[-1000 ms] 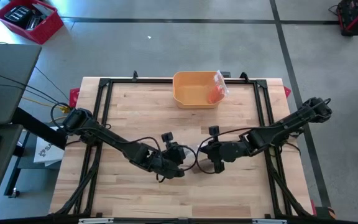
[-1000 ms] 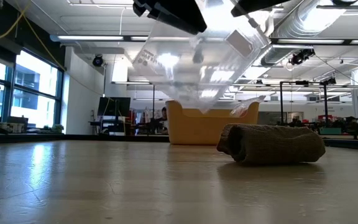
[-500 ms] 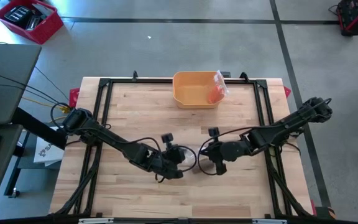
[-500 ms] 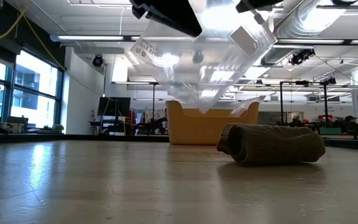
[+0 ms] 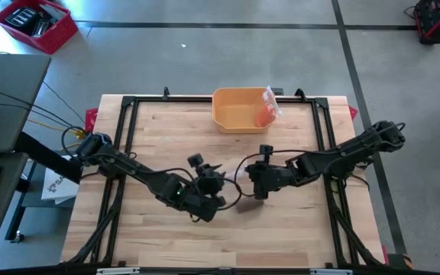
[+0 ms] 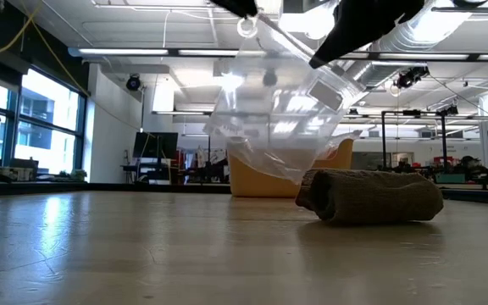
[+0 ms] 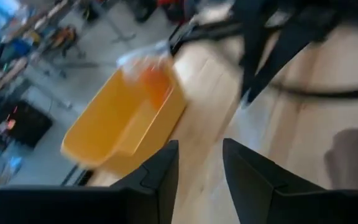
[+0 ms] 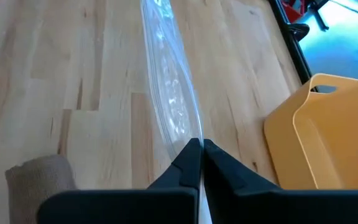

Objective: Roll bandage
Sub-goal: Open the transparent zip bag, then put the brown bandage into the transparent zip bag

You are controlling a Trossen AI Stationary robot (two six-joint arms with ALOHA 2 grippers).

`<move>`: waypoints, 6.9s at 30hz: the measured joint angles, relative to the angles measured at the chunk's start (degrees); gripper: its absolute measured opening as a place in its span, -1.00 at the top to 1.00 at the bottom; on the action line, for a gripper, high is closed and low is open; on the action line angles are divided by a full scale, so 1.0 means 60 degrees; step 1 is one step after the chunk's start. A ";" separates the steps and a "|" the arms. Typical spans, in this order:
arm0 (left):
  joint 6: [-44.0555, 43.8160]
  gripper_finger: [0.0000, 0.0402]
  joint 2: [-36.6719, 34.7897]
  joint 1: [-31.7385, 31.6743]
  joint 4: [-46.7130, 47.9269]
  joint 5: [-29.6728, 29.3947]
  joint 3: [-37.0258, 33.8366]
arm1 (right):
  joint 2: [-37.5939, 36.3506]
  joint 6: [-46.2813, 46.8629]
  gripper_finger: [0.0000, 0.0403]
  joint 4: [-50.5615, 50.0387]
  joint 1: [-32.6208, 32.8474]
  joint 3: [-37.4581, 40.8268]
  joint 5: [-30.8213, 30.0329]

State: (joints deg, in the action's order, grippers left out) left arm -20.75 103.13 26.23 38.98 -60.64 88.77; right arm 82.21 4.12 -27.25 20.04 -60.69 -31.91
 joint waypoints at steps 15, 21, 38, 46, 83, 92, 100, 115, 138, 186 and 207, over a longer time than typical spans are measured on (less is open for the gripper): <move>0.2758 0.41 0.0214 -0.0777 -0.3610 0.2617 -0.0451 | 0.0000 -0.0029 1.00 -0.0122 -0.0023 0.0000 0.0403; 0.2362 0.41 0.0672 -0.1200 -0.3064 0.3032 -0.0451 | 0.0000 -0.0084 1.00 0.0057 -0.0028 0.0000 0.0477; 0.1856 0.45 0.0645 -0.1362 -0.2718 0.3682 -0.0208 | 0.0003 -0.0689 1.00 -0.0120 0.0040 0.0000 0.0946; 0.1773 0.65 0.0648 -0.1518 -0.1995 0.4024 -0.0341 | 0.0004 -0.0863 1.00 -0.0026 0.0042 0.0000 0.1419; -0.1035 1.00 0.0650 -0.0859 -0.0738 0.4669 -0.0349 | -0.0260 -0.2547 0.44 0.0684 0.1626 0.0736 -0.0721; -0.1508 1.00 0.0648 -0.0863 -0.0746 0.4677 -0.0349 | 0.0328 -0.2462 0.58 0.0992 0.1518 0.0736 -0.0760; -0.1541 1.00 0.0648 -0.0866 -0.0749 0.4753 -0.0349 | 0.0415 -0.2521 0.93 0.1097 0.1518 0.0736 -0.0941; -0.1617 1.00 0.0648 -0.0837 -0.0734 0.4752 -0.0349 | 0.0415 -0.1730 0.93 0.0046 0.1518 0.0736 -0.1166; -0.1149 1.00 0.0648 -0.0646 -0.0477 0.3500 -0.0334 | -0.0701 -0.0310 0.35 -0.2562 0.1527 0.0148 -0.1112; 0.2621 1.00 0.2235 0.0238 -0.1771 -0.0238 -0.0349 | 0.1359 -0.3452 0.33 0.1637 0.0022 0.0153 0.3857; 0.2018 1.00 0.2831 -0.0006 0.2705 -0.1706 0.0309 | -0.0261 -0.2706 0.10 -0.0171 0.1341 0.0407 0.1171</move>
State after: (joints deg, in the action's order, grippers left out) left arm -8.64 120.12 26.20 55.21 -70.88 90.62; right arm 80.65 -12.12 -28.27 28.09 -58.25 -24.89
